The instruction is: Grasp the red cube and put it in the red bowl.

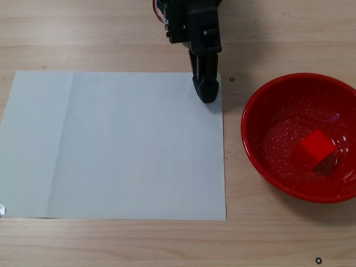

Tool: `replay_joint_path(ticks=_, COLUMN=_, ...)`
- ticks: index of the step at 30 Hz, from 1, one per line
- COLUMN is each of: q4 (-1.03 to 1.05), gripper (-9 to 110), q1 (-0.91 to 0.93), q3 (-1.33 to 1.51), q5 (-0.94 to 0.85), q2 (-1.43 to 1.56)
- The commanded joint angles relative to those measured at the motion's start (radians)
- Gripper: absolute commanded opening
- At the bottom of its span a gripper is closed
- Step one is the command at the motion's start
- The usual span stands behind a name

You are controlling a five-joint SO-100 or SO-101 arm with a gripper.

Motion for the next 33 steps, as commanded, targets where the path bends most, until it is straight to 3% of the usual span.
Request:
replay_joint_path(ticks=1, q4=0.037, gripper=0, q1=-0.008, q3=0.008, q5=-0.038, q2=-0.006)
replay_joint_path(ticks=8, q4=0.155, gripper=0, q1=-0.008, q3=0.008, q5=-0.084, q2=-0.006)
replay_joint_path(ticks=33, q4=0.166, gripper=0, q1=-0.009, q3=0.008, q5=-0.092, q2=-0.008)
